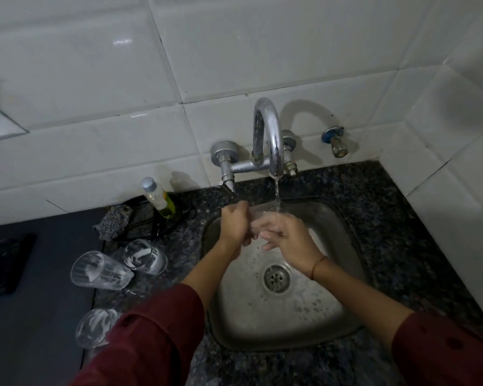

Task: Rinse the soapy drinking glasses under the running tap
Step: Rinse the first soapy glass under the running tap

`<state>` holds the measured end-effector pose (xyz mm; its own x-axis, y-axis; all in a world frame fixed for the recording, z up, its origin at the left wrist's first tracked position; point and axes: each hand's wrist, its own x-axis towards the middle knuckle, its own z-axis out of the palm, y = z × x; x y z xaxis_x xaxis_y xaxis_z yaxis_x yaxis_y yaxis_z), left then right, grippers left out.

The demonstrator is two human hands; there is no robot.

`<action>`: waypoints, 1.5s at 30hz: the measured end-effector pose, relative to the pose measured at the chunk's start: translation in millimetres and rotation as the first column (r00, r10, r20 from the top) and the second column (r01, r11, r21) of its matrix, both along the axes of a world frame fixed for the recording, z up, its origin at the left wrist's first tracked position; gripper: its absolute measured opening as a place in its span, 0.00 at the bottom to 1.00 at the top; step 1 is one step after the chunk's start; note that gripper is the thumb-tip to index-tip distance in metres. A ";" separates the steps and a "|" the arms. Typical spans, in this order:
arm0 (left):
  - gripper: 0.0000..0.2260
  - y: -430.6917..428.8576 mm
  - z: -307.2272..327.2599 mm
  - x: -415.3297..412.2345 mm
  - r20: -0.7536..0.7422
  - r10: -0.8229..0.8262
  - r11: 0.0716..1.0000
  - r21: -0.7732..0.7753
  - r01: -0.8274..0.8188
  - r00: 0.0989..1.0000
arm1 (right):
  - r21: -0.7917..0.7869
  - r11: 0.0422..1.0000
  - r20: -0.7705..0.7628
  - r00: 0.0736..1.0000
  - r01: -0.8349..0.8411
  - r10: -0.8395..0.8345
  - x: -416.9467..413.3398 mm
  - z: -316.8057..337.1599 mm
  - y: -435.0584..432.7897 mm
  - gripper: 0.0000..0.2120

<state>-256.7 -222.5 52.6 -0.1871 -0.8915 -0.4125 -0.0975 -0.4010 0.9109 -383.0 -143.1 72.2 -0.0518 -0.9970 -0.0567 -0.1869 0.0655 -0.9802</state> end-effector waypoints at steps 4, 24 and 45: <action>0.16 -5.5 -4.9 4.0 -0.098 -0.041 0.988 0.144 0.055 0.994 | -0.138 0.988 -0.398 0.917 -0.068 0.007 2.7 -8.5 1.7 0.07; 0.16 -7.3 -6.8 8.2 -0.131 -0.072 0.952 0.287 0.107 0.989 | -0.201 0.957 -0.596 0.802 -0.209 0.050 -9.7 -5.5 8.6 0.11; 0.20 21.0 1.1 3.9 -0.126 0.039 0.998 -0.052 -0.046 0.991 | -0.232 0.961 -0.491 0.871 -0.147 0.014 -10.6 -1.4 14.8 0.07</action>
<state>-252.8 -201.5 53.7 -0.1954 -0.9203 -0.3389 0.0341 -0.3517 0.9355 -393.5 -128.3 70.8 0.0747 -0.9749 0.2095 -0.6317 -0.2088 -0.7466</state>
